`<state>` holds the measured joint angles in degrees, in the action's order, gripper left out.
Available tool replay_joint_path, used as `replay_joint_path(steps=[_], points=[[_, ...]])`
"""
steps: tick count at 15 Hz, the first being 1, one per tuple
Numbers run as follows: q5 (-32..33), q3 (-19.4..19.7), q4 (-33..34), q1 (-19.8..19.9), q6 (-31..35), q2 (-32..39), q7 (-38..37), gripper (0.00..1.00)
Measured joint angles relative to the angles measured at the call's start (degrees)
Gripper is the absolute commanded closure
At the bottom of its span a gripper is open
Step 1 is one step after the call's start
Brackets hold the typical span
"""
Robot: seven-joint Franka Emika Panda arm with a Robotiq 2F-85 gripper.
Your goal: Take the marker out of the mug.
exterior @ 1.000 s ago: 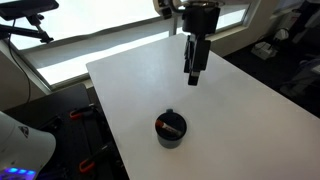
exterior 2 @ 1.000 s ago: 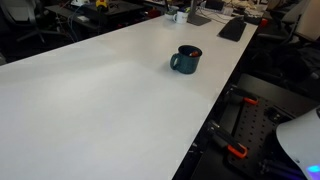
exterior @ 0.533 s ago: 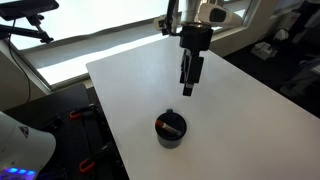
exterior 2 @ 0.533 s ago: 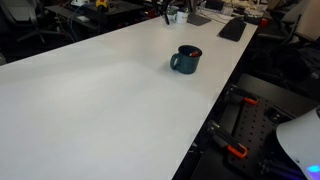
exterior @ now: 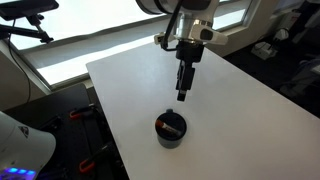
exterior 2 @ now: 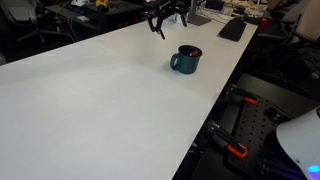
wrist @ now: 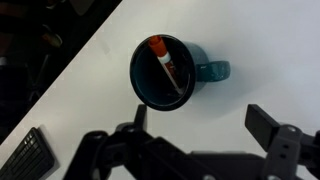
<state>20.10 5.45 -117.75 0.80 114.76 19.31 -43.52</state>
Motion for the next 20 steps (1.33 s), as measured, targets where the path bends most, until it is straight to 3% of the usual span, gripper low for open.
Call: replay_joint_path(steps=[8, 20], points=[[1.92, 4.11, -0.63, 0.5, 0.02, -2.23, 0.38, 0.0], [2.64, 3.93, -5.48, 0.22, -0.06, -4.82, 0.41, 0.0]])
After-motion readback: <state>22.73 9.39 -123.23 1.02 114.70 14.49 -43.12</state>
